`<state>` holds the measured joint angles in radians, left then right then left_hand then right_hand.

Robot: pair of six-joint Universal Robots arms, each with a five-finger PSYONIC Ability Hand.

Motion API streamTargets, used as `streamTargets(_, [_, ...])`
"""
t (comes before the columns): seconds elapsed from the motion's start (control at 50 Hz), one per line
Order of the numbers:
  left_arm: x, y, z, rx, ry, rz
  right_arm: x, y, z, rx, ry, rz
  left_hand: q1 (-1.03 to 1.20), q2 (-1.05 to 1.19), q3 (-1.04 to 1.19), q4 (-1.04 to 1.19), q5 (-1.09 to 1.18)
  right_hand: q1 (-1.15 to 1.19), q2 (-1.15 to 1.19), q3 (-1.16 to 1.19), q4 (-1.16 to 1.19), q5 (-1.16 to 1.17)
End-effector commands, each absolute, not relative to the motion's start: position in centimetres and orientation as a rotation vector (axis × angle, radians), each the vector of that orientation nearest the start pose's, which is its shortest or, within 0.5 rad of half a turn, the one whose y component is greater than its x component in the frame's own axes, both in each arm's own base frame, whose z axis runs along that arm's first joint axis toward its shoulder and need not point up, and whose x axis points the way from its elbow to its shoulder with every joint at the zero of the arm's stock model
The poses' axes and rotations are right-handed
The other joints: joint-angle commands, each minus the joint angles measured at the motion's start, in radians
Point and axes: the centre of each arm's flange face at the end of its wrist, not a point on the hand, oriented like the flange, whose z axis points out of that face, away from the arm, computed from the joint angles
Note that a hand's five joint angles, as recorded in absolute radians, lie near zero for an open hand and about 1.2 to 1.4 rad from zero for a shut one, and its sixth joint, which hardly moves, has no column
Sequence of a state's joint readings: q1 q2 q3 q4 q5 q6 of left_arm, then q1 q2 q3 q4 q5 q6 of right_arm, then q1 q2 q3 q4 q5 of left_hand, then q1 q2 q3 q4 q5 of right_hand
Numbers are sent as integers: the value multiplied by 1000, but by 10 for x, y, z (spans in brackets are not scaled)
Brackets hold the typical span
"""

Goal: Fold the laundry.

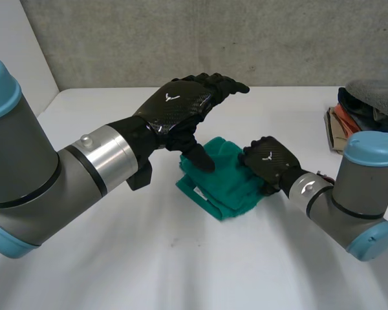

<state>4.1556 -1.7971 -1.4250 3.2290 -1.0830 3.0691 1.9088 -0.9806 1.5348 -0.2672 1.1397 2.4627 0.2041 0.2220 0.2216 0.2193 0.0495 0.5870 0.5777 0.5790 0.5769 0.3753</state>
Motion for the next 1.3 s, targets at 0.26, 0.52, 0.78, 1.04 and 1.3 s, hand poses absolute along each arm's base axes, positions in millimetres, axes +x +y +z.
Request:
streamTargets(0.26, [-334,-206,280,-847,-1612,1522,279,-295,111,-1638,1763,-1784,27,9,9,12,7,-247,-237,-239,-237,-209])
streamTargets(0.52, [-335,-207,277,-847,-1619,1515,289,-307,102,-1635,1707,-1844,27,9,9,12,7,-44,-35,-36,-34,-7])
streamTargets(0.78, [-335,-207,277,-847,-1618,1517,296,-325,103,-1588,1690,-1881,27,9,9,12,7,251,260,259,261,288])
streamTargets(1.04, [-334,-208,281,-845,-1610,1528,306,-364,161,-1162,1588,-2027,24,6,7,9,4,576,585,584,586,613])
streamTargets(1.3, [-333,-208,283,-844,-1607,1533,309,-402,196,-995,1520,-2234,24,6,7,9,4,809,819,817,819,846])
